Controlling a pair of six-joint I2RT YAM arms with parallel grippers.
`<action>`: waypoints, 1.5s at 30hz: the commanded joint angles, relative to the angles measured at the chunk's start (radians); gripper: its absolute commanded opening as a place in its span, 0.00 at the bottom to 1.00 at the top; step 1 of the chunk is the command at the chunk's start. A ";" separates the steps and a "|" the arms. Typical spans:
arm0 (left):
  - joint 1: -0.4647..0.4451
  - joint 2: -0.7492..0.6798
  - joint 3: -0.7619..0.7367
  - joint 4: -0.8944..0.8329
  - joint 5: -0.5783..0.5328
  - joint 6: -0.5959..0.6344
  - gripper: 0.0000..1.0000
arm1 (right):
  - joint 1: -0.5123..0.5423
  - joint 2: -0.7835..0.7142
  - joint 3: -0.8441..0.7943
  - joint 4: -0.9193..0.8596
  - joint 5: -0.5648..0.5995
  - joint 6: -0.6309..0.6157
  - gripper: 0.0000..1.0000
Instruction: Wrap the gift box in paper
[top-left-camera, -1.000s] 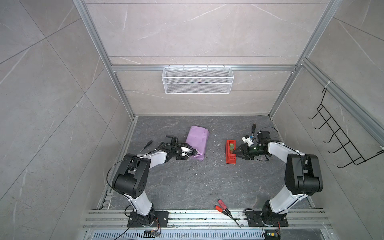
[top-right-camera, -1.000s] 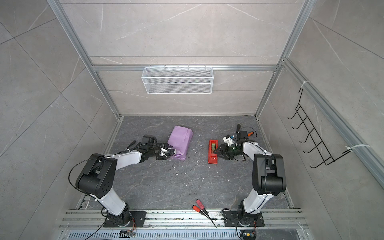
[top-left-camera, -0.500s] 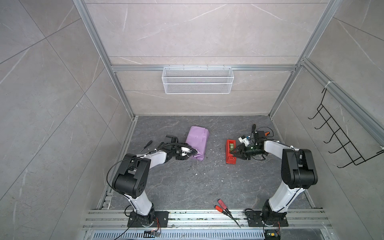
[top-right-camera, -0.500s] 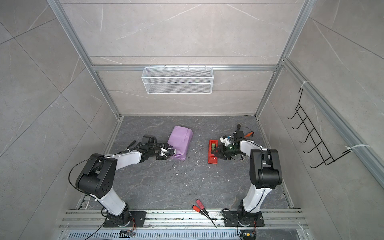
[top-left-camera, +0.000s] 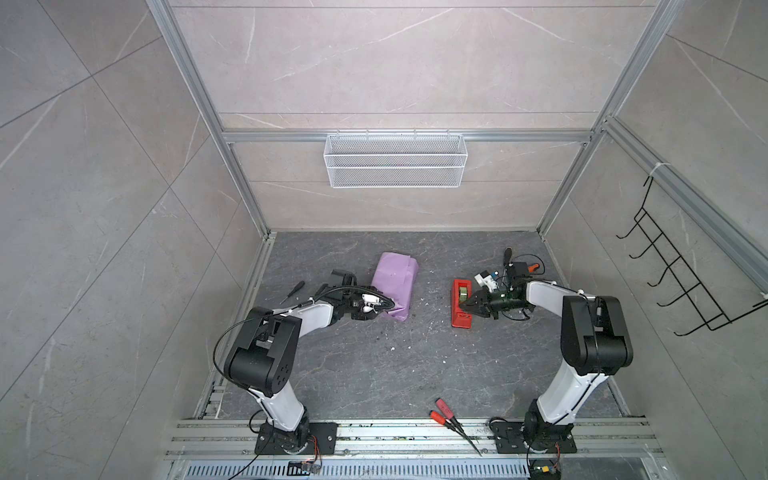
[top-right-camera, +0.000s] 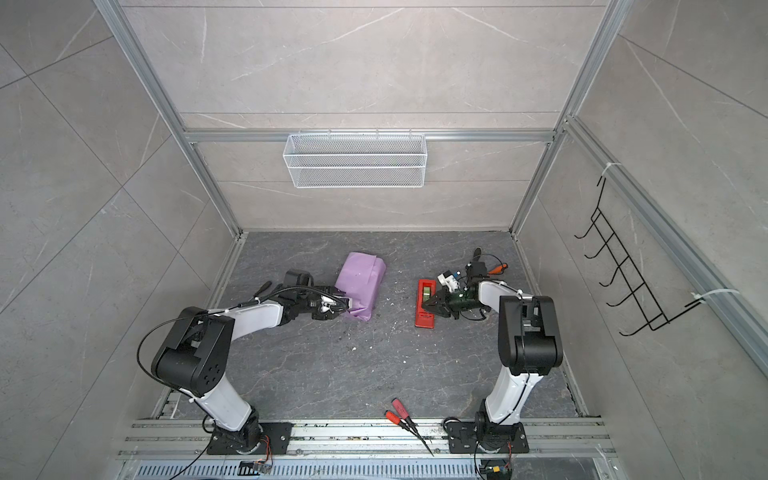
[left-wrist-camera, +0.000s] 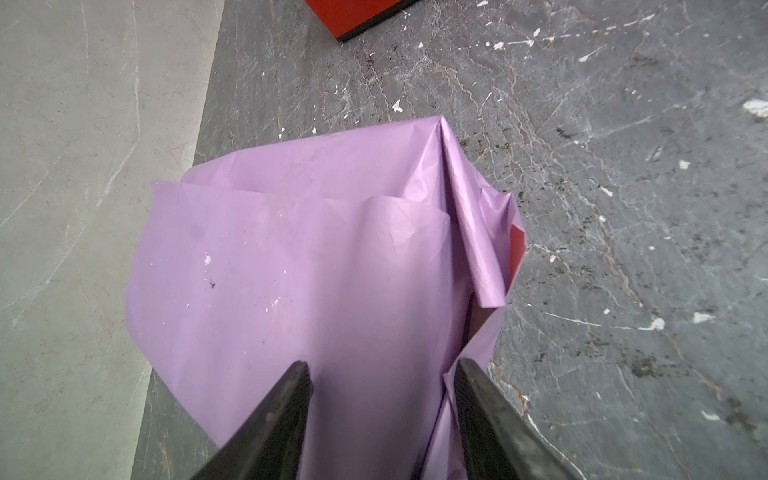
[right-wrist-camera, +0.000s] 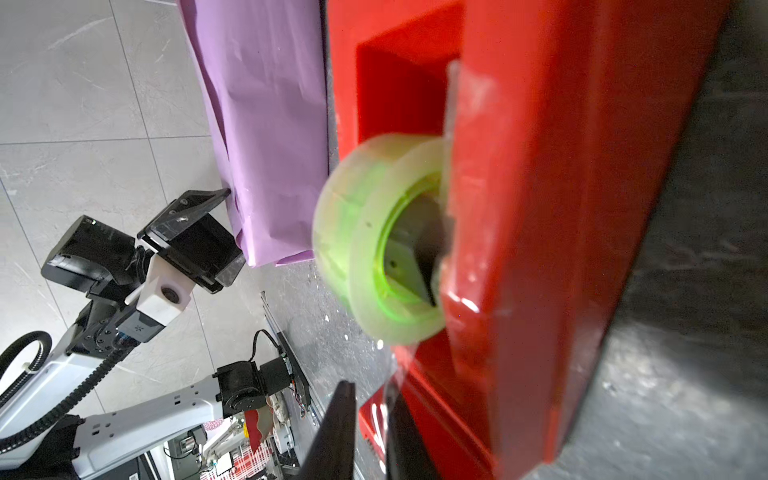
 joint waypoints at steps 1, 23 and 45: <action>0.011 0.045 -0.012 -0.132 -0.048 -0.014 0.58 | 0.010 0.014 0.014 -0.003 -0.050 -0.002 0.02; 0.010 0.041 -0.018 -0.130 -0.043 -0.021 0.58 | 0.003 -0.102 0.097 0.086 -0.042 0.246 0.00; 0.010 0.063 -0.016 -0.115 -0.043 -0.030 0.58 | 0.004 -0.304 0.028 0.039 -0.052 0.341 0.00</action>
